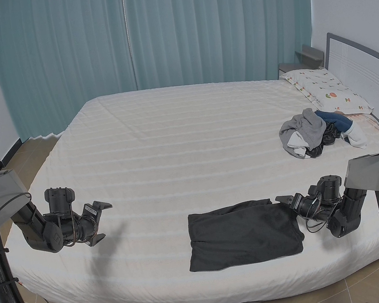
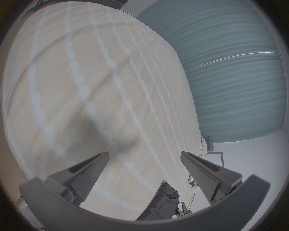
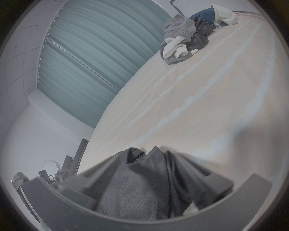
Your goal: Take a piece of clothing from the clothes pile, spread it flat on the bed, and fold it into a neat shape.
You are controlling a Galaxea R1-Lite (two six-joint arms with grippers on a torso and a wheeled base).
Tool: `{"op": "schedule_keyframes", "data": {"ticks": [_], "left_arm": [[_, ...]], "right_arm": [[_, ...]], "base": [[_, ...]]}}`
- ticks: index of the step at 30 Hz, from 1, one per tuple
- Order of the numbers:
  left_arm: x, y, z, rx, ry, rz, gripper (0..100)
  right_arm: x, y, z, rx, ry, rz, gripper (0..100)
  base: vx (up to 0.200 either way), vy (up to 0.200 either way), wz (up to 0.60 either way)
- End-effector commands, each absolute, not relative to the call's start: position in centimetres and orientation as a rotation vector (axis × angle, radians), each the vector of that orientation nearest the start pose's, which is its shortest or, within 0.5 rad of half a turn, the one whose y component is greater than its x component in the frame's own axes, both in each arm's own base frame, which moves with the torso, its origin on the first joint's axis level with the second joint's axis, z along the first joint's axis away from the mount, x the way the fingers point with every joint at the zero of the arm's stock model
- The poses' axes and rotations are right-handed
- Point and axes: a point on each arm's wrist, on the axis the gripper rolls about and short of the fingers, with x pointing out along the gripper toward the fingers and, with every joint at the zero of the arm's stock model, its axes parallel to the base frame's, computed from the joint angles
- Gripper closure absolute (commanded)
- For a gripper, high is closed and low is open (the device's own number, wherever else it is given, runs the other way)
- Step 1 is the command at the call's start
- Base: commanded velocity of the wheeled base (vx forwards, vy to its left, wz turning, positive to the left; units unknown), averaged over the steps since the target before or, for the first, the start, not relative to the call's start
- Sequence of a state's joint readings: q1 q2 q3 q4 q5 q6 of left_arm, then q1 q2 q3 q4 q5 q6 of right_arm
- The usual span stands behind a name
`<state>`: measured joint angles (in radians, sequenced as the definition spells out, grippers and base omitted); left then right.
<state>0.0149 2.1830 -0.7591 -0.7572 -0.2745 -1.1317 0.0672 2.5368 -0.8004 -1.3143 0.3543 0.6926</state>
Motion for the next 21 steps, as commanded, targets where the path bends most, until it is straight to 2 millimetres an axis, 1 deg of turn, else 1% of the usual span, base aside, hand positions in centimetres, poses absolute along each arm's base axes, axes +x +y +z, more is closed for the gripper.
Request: {"op": "schedule_keyframes", "data": {"ticks": [1, 6, 9, 21], "left_arm": [[35.3, -0.1, 2.1, -1.178, 0.735, 0.153, 0], [35.3, -0.1, 2.1, -1.178, 0.735, 0.153, 0], [35.3, -0.1, 2.1, -1.178, 0.735, 0.153, 0], [35.3, -0.1, 2.1, -1.178, 0.735, 0.153, 0]], "right_arm": [[38.4, 3.5, -5.4, 0.735, 0.558, 0.253, 100], [38.7, 2.9, -5.1, 0.738, 0.531, 0.244, 100], [39.2, 2.6, -4.8, 0.739, 0.503, 0.229, 100], [39.8, 2.5, -4.6, 0.771, 0.478, 0.209, 100]], "base": [[0.000, 0.000, 0.00], [0.000, 0.000, 0.00], [0.000, 0.000, 0.00], [0.000, 0.000, 0.00]]}}
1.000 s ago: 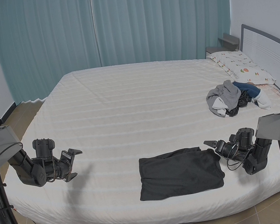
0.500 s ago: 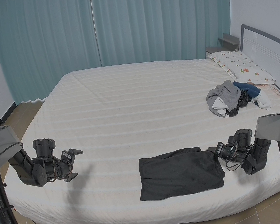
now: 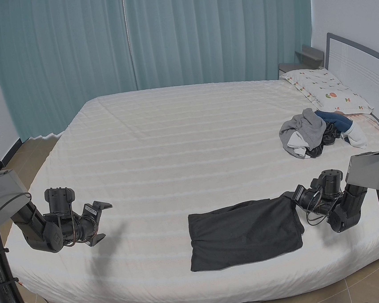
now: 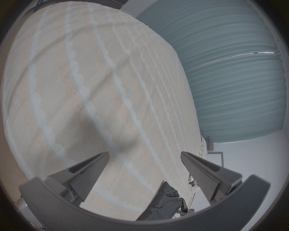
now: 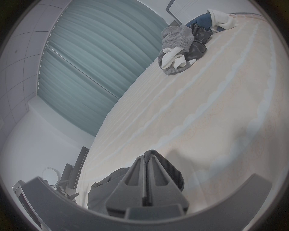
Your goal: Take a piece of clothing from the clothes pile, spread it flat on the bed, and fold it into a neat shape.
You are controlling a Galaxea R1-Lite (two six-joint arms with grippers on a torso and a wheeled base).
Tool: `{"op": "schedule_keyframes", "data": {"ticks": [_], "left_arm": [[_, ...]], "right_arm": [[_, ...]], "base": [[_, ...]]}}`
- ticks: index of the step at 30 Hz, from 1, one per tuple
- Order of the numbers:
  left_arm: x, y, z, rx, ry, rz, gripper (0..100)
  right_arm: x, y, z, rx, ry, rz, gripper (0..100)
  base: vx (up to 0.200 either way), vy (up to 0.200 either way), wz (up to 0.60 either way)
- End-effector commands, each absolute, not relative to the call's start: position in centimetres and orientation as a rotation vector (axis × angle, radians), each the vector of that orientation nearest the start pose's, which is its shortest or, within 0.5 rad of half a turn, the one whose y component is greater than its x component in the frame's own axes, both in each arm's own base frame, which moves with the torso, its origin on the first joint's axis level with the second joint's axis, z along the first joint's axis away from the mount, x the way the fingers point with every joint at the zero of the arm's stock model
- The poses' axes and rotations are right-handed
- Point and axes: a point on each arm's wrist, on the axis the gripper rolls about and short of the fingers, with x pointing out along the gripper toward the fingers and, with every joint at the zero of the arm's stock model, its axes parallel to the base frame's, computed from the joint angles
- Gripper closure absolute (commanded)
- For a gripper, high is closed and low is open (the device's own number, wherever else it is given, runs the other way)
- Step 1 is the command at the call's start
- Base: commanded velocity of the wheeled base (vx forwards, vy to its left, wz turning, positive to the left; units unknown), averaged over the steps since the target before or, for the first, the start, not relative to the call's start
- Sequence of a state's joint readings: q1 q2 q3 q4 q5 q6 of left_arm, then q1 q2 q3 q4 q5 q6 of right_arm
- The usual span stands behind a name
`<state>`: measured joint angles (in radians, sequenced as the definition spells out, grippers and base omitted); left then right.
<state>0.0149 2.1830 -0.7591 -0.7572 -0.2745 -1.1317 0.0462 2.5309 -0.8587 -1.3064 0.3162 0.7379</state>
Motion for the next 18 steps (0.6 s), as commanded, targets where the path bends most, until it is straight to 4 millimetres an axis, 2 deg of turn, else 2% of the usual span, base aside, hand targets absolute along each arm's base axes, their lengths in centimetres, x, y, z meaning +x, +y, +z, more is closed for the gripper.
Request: {"op": "schedule_keyframes", "data": {"ticks": [1, 5, 6, 11, 12, 13, 15, 18], "left_arm": [[35.3, -0.1, 2.0, -1.178, 0.737, 0.154, 0], [35.3, -0.1, 2.0, -1.178, 0.737, 0.154, 0], [35.3, -0.1, 2.0, -1.178, 0.737, 0.154, 0], [35.3, -0.1, 2.1, -1.179, 0.734, 0.155, 0], [35.3, -0.1, 2.1, -1.179, 0.733, 0.154, 0], [35.3, -0.1, 2.1, -1.179, 0.733, 0.154, 0], [35.3, -0.1, 2.2, -1.179, 0.732, 0.155, 0], [35.3, -0.1, 2.3, -1.182, 0.727, 0.153, 0]], "right_arm": [[39.8, 2.5, -4.7, 0.770, 0.478, 0.207, 100], [39.7, 2.6, -4.8, 0.769, 0.486, 0.206, 100], [39.7, 2.7, -4.7, 0.770, 0.485, 0.210, 0], [39.6, 2.5, -4.0, 0.779, 0.473, 0.209, 0], [39.6, 2.3, -3.0, 0.811, 0.452, 0.210, 0], [39.6, 2.3, -2.9, 0.813, 0.450, 0.208, 0], [39.5, 1.7, -1.5, 0.895, 0.430, 0.188, 0], [39.5, 1.3, -1.2, 0.927, 0.426, 0.174, 0]], "base": [[0.000, 0.000, 0.00], [0.000, 0.000, 0.00], [0.000, 0.000, 0.00], [0.000, 0.000, 0.00], [0.000, 0.000, 0.00], [0.000, 0.000, 0.00], [0.000, 0.000, 0.00], [0.000, 0.000, 0.00]]}}
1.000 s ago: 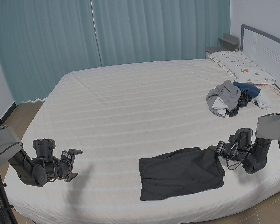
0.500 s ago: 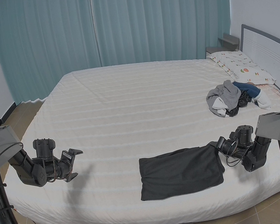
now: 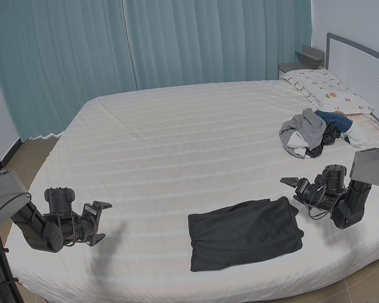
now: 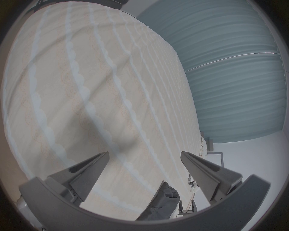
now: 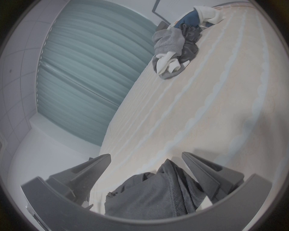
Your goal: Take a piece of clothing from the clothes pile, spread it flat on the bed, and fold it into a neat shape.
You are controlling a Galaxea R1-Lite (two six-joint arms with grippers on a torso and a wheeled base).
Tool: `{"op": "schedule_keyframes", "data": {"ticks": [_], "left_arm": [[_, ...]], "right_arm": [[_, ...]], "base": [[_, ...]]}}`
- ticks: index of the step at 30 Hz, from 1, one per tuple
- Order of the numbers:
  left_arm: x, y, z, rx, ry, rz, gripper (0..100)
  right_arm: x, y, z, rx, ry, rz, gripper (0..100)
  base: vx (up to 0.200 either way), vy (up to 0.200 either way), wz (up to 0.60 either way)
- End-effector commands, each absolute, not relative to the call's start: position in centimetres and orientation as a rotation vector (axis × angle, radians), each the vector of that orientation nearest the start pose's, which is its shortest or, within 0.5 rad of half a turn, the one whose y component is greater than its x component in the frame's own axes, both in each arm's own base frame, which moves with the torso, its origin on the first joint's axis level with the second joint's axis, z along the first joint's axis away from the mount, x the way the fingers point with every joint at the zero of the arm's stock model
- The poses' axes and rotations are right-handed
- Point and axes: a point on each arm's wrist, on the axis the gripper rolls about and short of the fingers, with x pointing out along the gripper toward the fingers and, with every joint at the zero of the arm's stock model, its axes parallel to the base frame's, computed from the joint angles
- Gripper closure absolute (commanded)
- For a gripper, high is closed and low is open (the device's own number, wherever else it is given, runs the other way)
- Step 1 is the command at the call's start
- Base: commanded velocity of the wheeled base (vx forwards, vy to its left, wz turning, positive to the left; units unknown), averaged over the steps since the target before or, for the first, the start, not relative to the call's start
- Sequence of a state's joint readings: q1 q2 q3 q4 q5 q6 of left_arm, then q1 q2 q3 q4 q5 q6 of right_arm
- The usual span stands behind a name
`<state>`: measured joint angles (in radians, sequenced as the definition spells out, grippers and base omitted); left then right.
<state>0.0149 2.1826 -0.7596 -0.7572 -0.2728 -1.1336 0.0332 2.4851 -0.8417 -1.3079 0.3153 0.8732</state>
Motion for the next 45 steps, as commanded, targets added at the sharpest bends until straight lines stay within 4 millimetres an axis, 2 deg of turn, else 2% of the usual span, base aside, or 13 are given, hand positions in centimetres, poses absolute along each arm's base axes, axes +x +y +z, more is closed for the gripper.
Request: {"op": "schedule_keyframes", "data": {"ticks": [1, 9, 18, 24, 38, 45], "left_arm": [[35.3, -0.1, 2.3, -1.182, 0.727, 0.153, 0], [35.3, -0.1, 2.5, -1.182, 0.724, 0.149, 0], [35.7, -0.2, 2.6, -1.189, 0.697, 0.114, 0], [36.1, -1.0, 2.8, -1.184, 0.703, 0.086, 0], [36.3, -2.6, 2.8, -1.167, 0.721, 0.043, 0], [36.4, -2.7, 2.7, -1.167, 0.725, 0.046, 0]], "right_arm": [[39.5, 1.3, -1.2, 0.927, 0.426, 0.174, 0], [39.5, 1.7, -1.9, 0.930, 0.448, 0.174, 0], [39.5, 1.9, -2.1, 0.928, 0.454, 0.175, 0], [39.5, 2.1, -2.2, 0.929, 0.460, 0.179, 0], [39.5, 2.5, -2.7, 0.925, 0.465, 0.187, 0], [39.5, 2.6, -2.8, 0.925, 0.469, 0.187, 0]], "base": [[0.000, 0.000, 0.00], [-0.150, 0.000, 0.00], [0.000, 0.000, 0.00], [0.000, 0.000, 0.00], [0.000, -0.200, 0.00], [0.000, -0.200, 0.00]]}}
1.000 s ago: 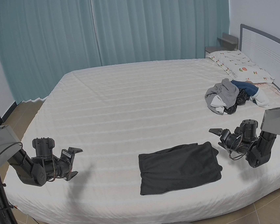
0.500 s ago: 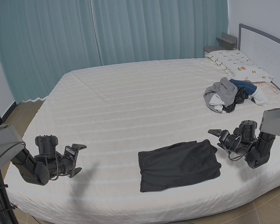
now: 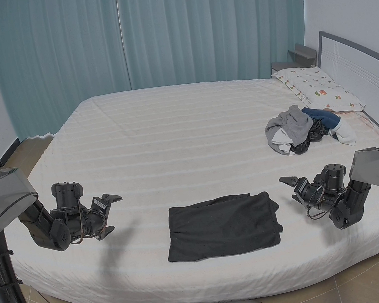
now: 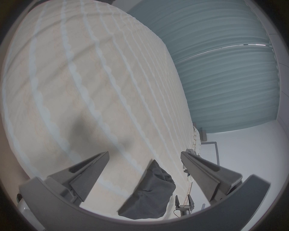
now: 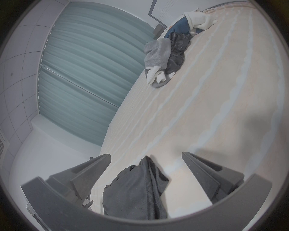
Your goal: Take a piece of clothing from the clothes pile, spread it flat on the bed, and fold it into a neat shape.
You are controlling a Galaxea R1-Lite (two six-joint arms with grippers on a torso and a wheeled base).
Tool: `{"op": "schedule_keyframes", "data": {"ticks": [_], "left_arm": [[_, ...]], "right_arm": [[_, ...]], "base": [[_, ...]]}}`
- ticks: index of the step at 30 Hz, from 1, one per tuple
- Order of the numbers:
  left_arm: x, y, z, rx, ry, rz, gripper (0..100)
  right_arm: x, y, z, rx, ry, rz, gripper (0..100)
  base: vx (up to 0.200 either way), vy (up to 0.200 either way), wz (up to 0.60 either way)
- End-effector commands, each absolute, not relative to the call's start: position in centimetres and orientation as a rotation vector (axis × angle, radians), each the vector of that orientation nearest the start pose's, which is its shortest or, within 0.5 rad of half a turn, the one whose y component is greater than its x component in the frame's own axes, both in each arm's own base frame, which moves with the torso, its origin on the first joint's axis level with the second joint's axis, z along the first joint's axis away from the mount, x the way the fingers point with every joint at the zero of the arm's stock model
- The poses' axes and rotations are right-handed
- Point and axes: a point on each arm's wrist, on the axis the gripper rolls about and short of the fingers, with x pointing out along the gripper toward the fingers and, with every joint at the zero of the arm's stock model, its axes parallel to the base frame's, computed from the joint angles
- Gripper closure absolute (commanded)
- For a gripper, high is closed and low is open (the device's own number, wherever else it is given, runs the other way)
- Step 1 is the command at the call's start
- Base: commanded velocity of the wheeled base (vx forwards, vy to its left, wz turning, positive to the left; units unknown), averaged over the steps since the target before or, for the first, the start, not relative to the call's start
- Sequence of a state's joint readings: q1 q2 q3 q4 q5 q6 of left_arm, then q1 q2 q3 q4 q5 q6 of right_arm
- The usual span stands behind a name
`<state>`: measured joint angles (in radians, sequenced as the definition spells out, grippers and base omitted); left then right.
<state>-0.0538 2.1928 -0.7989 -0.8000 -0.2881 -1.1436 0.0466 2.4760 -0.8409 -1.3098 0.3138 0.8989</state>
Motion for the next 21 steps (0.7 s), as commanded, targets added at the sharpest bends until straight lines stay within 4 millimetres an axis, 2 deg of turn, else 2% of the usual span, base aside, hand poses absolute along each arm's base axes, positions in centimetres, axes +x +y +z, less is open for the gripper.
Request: {"op": "schedule_keyframes", "data": {"ticks": [1, 12, 21], "left_arm": [[36.4, -2.7, 2.7, -1.167, 0.725, 0.046, 0], [36.6, -2.8, 2.2, -1.154, 0.727, 0.050, 0], [36.0, -3.5, 1.5, -1.083, 0.760, 0.041, 0]], "right_arm": [[39.5, 2.6, -2.8, 0.925, 0.467, 0.188, 0], [39.3, 2.9, -3.1, 0.922, 0.483, 0.191, 0], [39.1, 3.2, -3.3, 0.919, 0.497, 0.191, 0]], "base": [[0.000, -0.200, 0.00], [0.000, -0.200, 0.00], [0.000, 0.000, 0.00]]}}
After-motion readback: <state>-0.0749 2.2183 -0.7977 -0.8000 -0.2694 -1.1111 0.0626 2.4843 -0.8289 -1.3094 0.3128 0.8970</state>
